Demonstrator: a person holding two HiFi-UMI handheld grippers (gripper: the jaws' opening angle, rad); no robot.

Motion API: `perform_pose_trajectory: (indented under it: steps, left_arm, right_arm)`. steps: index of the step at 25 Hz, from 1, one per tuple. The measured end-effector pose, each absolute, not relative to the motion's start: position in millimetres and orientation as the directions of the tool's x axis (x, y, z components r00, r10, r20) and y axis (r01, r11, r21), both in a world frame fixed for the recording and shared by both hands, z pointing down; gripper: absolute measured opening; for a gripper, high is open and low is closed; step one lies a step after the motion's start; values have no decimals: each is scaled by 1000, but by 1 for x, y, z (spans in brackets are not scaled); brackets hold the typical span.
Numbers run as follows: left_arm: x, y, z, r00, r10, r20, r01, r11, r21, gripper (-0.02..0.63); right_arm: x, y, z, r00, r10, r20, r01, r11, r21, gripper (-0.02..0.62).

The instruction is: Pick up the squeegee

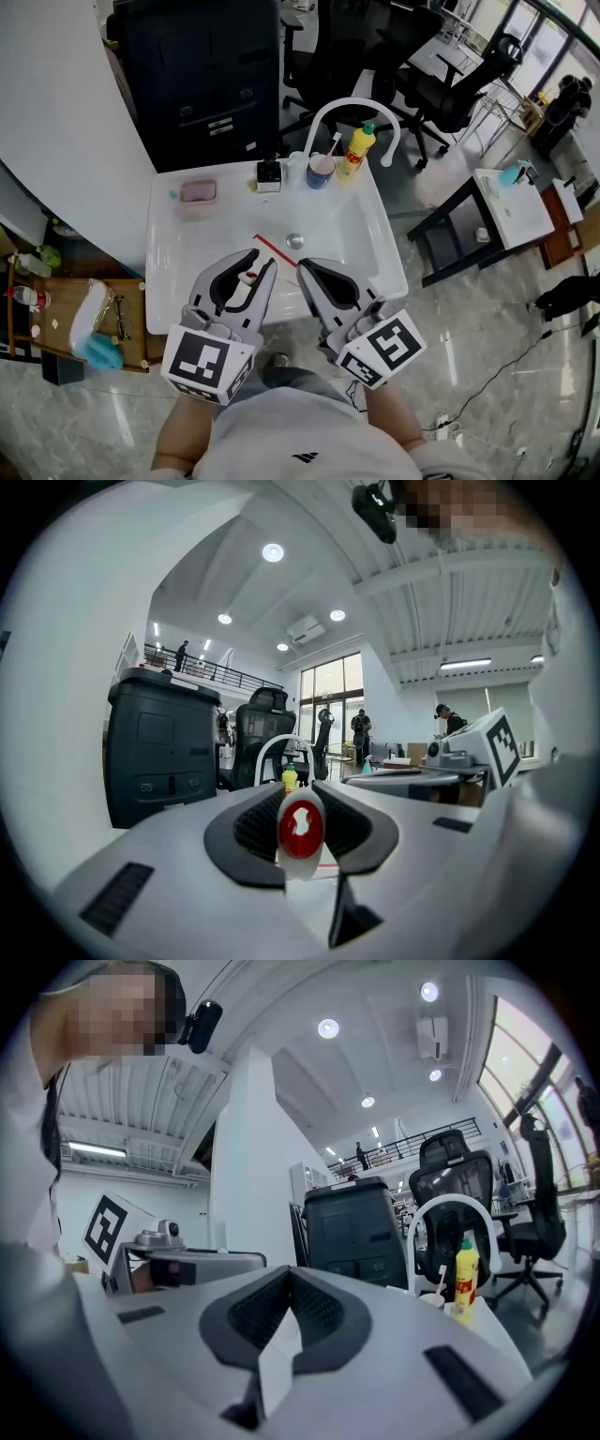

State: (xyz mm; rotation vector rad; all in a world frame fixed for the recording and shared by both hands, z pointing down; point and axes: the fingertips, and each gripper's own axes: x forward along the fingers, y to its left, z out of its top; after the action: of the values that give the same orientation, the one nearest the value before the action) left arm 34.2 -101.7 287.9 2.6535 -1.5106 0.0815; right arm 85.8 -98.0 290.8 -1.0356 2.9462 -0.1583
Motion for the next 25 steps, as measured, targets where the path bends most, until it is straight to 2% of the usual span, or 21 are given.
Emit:
perform_pose_trajectory:
  steps: [25]
  left_arm:
    - [18,-105,277,464,-884,61,-886,-462,46,95]
  right_arm:
    - [68,-108,287,-819,-574,12,-573,816,-77,9]
